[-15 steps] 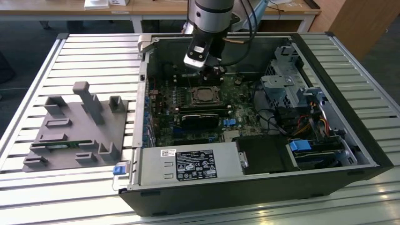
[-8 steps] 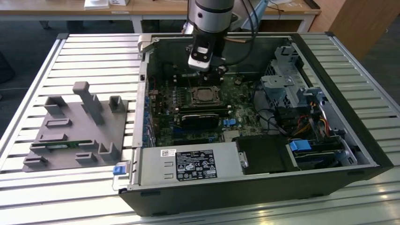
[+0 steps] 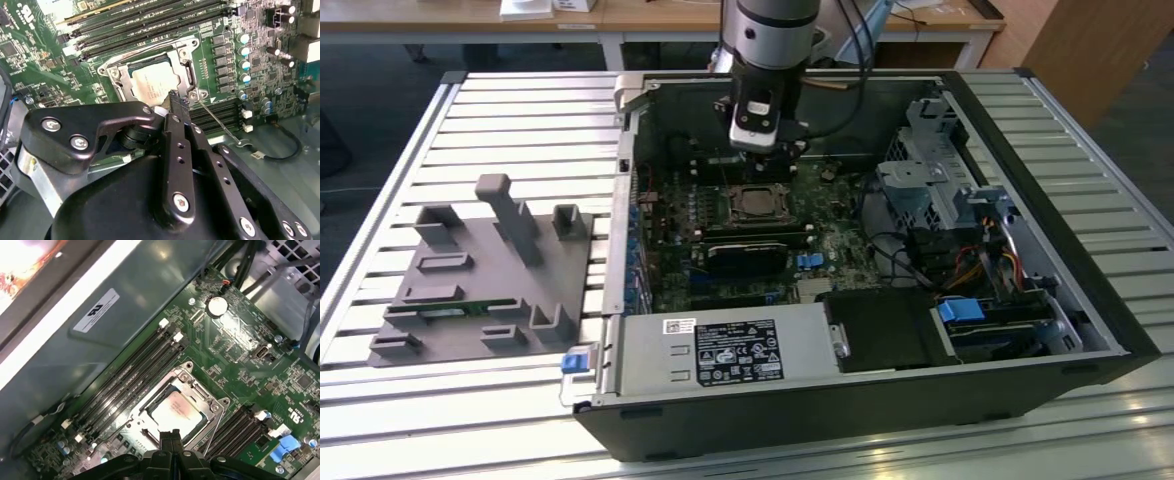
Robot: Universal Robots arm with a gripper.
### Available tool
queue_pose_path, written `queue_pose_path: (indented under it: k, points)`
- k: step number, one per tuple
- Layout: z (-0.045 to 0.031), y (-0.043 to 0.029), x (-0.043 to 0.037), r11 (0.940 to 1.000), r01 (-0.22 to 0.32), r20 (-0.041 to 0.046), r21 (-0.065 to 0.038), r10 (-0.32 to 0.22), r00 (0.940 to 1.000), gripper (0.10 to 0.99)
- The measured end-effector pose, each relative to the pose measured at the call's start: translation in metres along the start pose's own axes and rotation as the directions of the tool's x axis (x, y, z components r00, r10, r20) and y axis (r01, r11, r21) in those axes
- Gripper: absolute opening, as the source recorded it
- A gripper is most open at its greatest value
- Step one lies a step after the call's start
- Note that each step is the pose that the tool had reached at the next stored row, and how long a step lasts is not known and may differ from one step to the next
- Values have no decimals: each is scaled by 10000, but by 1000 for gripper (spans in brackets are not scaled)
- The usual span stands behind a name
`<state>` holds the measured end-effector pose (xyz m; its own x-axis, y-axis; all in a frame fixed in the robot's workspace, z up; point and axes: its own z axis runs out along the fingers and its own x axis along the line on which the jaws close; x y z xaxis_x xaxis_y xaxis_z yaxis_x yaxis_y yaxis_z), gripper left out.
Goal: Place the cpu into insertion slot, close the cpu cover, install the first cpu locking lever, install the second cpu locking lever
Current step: 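Install the first cpu locking lever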
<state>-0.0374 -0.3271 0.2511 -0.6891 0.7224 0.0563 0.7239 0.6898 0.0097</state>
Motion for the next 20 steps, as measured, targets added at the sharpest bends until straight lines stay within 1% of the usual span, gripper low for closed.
queue_pose_path:
  k: [7, 8, 10, 11, 12, 14, 16, 20]
  points:
    - [-24, -1, 3, 9999, 116, 34, -37, -115, 9999, 106]
    - [-24, -1, 3, 9998, 187, 34, -34, -186, 9998, 106]
    - [-25, -1, 3, 9987, 518, 32, -12, -517, 9987, 106]
    - [-25, -1, 3, 9962, 875, 27, 8, -875, 9962, 106]
    - [-25, -1, 3, 9924, 1232, 21, 28, -1232, 9924, 106]
    - [-25, -1, 3, 9872, 1593, 15, 47, -1593, 9872, 106]
    - [-26, -1, 3, 9823, 1872, 18, 58, -1872, 9823, 106]
    - [-24, -1, 3, 9760, 2178, 98, 12, -2178, 9759, 106]
